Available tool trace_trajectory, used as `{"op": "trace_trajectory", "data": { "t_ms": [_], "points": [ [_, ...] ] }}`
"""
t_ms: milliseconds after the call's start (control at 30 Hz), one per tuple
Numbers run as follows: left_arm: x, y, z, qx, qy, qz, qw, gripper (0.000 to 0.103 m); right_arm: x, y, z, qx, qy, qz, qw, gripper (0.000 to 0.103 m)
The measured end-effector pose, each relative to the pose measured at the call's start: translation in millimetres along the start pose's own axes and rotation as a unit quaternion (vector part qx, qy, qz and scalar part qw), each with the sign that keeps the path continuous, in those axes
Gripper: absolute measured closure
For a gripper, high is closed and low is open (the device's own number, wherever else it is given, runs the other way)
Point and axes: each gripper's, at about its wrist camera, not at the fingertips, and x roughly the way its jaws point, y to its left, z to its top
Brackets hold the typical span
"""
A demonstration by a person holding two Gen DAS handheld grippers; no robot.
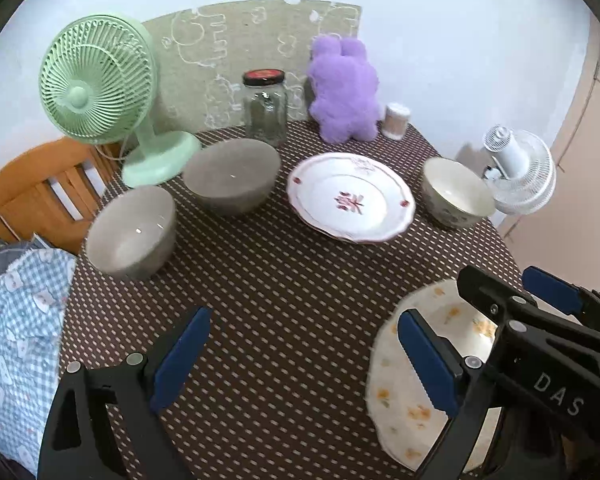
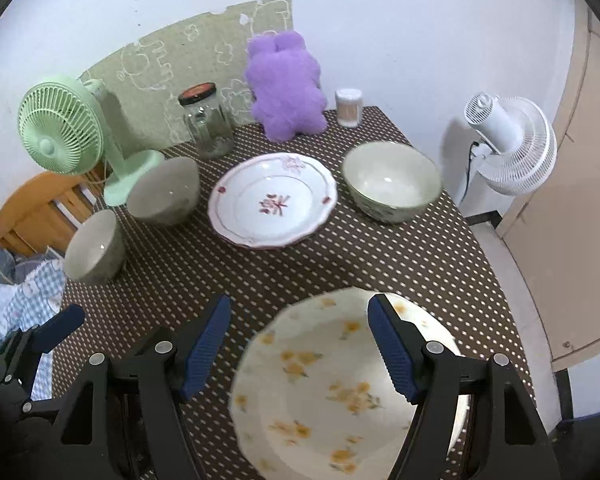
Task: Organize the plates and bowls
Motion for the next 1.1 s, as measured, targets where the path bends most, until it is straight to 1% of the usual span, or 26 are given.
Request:
{"op": "trace_trajectory", "data": {
  "t_ms": [67,233,367,467,600,633,700,733,767,867,1100],
  "points": [
    [1,6,7,-0.008,0.001,0.010,0.9999,0.009,1,5,7,0.001,0.000,0.000,1.000,0.029],
    [6,11,23,-0.026,-0.003,0.011,0.9996,0.011,7,10,26,-0.004,-0.009,-0.002,1.000,0.029],
    [23,5,36,-0.033,-0.002,0.031,0.9990,0.015,28,4,41,-0.003,-0.003,0.011,1.000,0.029],
    [40,1,44,-0.035,-0.006,0.044,0.9984,0.015,45,1,51,-0.011,-0.003,0.013,1.000,0.029],
    [68,-4,53,-0.039,0.006,0.054,0.9978,0.020,76,-4,62,-0.010,0.017,0.029,0.999,0.030],
    [76,-5,56,-0.042,0.009,0.056,0.9975,0.020,83,-5,65,-0.007,0.022,0.035,0.999,0.031],
    [86,-6,60,-0.041,0.010,0.062,0.9972,0.021,97,-7,70,-0.009,0.026,0.041,0.999,0.032],
    [93,-7,62,-0.040,0.011,0.066,0.9969,0.021,101,-7,71,-0.010,0.028,0.041,0.999,0.032],
    [97,-9,63,-0.038,0.011,0.067,0.9969,0.023,109,-7,72,-0.011,0.032,0.042,0.999,0.033],
    [118,-10,65,-0.040,0.031,0.058,0.9970,0.027,126,-8,74,-0.011,0.042,0.035,0.998,0.036],
    [148,-18,64,-0.046,0.046,0.065,0.9958,0.032,160,-18,73,0.003,0.072,0.031,0.997,0.037]
  ]
}}
